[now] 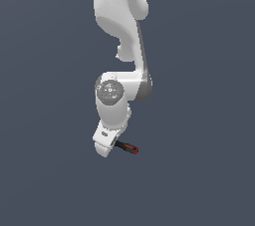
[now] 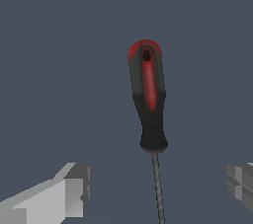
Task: Pick up the object and move it to a goal position.
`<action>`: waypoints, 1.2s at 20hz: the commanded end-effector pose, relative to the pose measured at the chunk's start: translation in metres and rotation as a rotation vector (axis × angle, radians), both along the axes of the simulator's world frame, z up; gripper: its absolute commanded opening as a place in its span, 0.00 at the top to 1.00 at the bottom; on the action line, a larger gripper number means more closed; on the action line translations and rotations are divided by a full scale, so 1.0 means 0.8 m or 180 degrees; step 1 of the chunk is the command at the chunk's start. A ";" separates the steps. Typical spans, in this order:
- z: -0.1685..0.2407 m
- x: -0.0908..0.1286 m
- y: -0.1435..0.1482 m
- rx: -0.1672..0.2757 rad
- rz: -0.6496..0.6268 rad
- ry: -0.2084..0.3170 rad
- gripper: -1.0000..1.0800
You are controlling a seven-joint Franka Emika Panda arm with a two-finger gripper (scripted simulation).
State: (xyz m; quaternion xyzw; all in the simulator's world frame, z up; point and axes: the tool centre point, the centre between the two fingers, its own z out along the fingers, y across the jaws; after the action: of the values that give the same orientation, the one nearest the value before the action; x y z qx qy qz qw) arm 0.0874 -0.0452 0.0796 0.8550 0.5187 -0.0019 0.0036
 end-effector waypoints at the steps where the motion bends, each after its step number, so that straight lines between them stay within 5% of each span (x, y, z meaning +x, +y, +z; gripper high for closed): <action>1: -0.006 0.004 -0.003 0.0008 0.0146 0.0001 0.04; 24: -0.065 0.008 -0.010 0.0024 0.0432 0.0004 0.04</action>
State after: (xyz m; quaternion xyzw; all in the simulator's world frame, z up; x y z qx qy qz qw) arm 0.0946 -0.0533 0.0368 0.8181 0.5750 0.0001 0.0004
